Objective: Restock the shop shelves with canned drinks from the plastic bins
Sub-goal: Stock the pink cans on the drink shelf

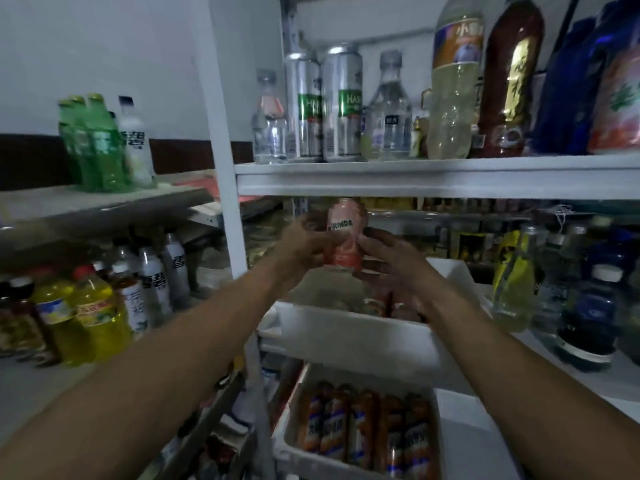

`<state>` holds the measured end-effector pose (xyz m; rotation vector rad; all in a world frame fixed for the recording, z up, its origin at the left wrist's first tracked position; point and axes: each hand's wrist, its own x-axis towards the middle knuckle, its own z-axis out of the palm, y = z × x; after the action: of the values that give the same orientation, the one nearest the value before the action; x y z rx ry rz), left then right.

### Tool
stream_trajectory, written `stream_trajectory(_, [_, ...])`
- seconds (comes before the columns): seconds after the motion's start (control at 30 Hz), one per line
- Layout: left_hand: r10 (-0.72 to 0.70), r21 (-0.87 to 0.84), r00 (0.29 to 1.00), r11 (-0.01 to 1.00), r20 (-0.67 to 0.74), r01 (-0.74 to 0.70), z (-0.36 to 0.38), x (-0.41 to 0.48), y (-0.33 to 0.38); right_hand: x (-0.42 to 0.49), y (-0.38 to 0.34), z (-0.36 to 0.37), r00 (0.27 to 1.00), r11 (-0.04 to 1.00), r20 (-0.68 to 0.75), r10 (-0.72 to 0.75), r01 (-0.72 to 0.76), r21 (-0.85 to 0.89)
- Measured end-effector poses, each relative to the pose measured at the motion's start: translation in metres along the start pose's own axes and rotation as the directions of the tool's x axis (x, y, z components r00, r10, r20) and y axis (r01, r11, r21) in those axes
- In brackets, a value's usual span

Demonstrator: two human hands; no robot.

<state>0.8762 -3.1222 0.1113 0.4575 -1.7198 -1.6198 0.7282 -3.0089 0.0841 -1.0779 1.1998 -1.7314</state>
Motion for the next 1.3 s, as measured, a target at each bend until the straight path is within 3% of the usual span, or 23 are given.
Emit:
stream_trajectory(0.1, [-0.017,-0.046,1.0,0.999,0.019,0.018,-0.015,-0.022,0.004,-0.005,0.001,0.022,0.998,1.0,0.066,-0.021,0.02,0.012])
stream_trajectory(0.3, [0.0,-0.032,0.995,0.999,-0.095,-0.003,-0.077,-0.073,0.017,-0.005,0.014,0.095,0.992,0.998,0.108,-0.063,0.061,0.022])
stream_trajectory(0.47, [0.035,0.066,0.955,0.998,-0.293,-0.017,-0.134,-0.125,0.031,-0.011,0.025,0.175,0.978,0.992,0.168,-0.123,0.12,0.025])
stream_trajectory(0.6, [0.077,0.156,0.914,0.988,-0.399,-0.015,-0.184,-0.177,0.037,-0.023,0.043,0.235,0.953,0.997,0.293,-0.078,0.073,0.029])
stream_trajectory(0.87, [0.037,0.069,0.816,0.998,-0.576,0.004,-0.268,-0.289,0.051,-0.045,0.081,0.345,0.844,0.995,0.535,0.042,-0.081,0.05])
stream_trajectory(1.0, [0.039,0.069,0.758,0.998,-0.651,0.009,-0.307,-0.344,0.057,-0.062,0.094,0.404,0.745,0.991,0.66,0.094,-0.135,0.011])
stream_trajectory(1.3, [0.126,0.273,0.575,0.946,-0.808,0.176,-0.364,-0.474,0.083,-0.116,0.134,0.536,0.63,0.99,0.774,0.07,-0.14,0.024])
